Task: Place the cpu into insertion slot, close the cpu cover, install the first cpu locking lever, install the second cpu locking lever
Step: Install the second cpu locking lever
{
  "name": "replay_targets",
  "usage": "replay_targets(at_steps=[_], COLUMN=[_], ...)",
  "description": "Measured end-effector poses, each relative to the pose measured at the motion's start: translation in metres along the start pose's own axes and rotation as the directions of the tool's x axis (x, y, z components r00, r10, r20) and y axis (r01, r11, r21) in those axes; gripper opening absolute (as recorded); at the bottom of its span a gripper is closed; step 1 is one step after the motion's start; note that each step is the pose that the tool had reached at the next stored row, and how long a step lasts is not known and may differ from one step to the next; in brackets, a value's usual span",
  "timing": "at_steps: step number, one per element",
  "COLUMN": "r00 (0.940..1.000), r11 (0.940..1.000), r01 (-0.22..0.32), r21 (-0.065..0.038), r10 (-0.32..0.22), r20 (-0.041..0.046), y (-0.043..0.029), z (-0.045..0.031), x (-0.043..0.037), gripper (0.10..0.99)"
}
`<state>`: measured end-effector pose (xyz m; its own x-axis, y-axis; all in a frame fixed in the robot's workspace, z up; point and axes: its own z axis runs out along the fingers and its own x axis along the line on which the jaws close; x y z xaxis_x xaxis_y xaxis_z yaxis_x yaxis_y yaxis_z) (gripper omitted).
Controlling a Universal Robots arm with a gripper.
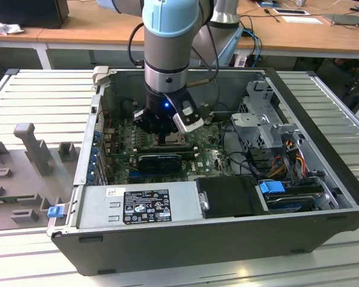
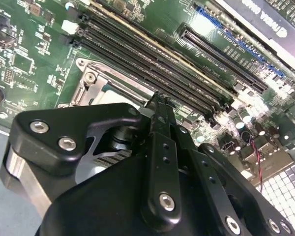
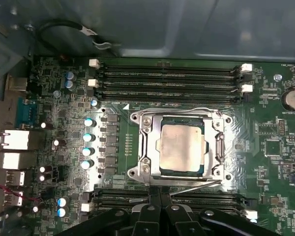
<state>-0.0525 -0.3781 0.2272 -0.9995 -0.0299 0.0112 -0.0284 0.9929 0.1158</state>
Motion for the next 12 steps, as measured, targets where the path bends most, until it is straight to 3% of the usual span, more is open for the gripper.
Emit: replay_targets(at_steps=[4, 9, 12], r00=[1.0000, 1.0000, 0.9995], r11=[1.0000, 0.9999, 0.9987], r01=[0.000, 0.001, 0.030], r21=[-0.003, -0.016, -0.042], r10=[0.000, -0.001, -0.030], r20=[0.0001, 0.0003, -0.0019], y=[0.0001, -0.0026, -0.0038], z=[0.0007, 0.0011, 0.0059], x=[0.0027, 0.0074, 0.0091], gripper=[0.106, 0.106, 0.106])
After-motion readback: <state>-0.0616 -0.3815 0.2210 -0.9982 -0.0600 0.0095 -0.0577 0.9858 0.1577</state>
